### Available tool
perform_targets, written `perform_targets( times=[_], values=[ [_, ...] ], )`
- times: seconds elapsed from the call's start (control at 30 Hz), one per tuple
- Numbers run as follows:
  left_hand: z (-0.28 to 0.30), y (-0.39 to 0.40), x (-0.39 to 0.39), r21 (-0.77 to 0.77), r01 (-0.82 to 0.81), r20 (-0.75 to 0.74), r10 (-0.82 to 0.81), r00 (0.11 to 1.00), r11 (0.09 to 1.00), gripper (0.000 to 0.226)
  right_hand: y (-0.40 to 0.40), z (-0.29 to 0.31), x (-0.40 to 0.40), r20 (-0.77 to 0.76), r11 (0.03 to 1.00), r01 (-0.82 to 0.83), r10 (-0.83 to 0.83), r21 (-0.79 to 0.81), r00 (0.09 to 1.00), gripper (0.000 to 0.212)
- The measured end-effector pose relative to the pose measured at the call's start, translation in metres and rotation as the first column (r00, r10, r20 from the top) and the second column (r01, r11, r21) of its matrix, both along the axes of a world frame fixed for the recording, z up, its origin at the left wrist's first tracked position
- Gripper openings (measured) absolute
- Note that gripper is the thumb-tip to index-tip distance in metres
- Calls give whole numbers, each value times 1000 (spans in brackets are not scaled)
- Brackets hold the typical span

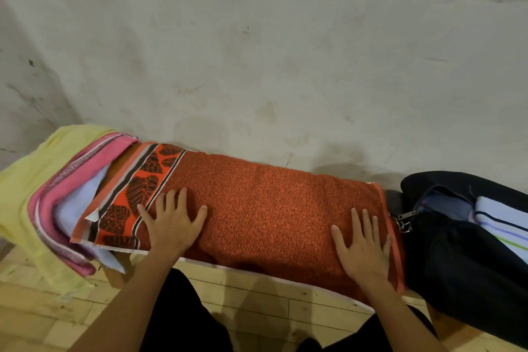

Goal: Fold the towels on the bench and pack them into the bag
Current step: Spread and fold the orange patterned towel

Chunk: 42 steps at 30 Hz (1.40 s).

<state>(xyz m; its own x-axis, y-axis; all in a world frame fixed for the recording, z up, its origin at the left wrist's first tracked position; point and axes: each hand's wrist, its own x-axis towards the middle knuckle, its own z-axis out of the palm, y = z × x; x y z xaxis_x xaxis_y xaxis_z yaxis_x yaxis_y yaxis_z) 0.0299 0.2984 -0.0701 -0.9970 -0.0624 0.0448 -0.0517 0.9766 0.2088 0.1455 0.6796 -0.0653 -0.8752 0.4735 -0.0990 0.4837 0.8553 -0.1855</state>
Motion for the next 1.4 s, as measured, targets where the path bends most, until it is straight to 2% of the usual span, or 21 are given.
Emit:
perform_targets(
  times=[0.1, 0.2, 0.33, 0.77, 0.87, 1.0, 1.1, 1.3, 1.4],
  values=[
    [-1, 7, -17, 16, 43, -29, -43, 999, 999, 83, -9, 3, -18, -20, 999, -53, 53, 6, 998, 76],
    [-4, 18, -36, 7, 101, 35, -101, 994, 995, 86, -17, 1, -40, -21, 995, -100, 99, -8, 995, 71],
    [-13, 22, -42, -51, 124, 77, -120, 990, 991, 86, -16, -5, -47, -12, 997, -81, 81, -7, 997, 65],
    [-12, 21, -42, -26, 134, 66, -133, 989, 991, 86, -16, -8, -41, -4, 997, -81, 81, 1, 997, 76],
    [-8, 21, -46, 8, 127, 10, -127, 992, 992, 83, -12, 5, -47, -49, 999, -35, 34, -35, 998, 66],
    [4, 33, -70, 56, 140, -116, -132, 984, 989, 62, 12, 25, -71, -117, 998, 48, -51, -27, 992, 61],
    [11, 45, -96, 37, 171, -64, -168, 984, 985, 55, 33, 27, -90, -116, 1000, -3, 2, -7, 993, 58],
    [4, 41, -138, -10, 176, 86, -175, 981, 984, 64, 62, 15, -110, -16, 992, -115, 116, 60, 993, 57],
    [-1, 33, -152, -57, 188, 77, -184, 980, 980, 59, 70, 5, -115, 9, 987, -149, 149, 62, 989, 56]
  ],
)
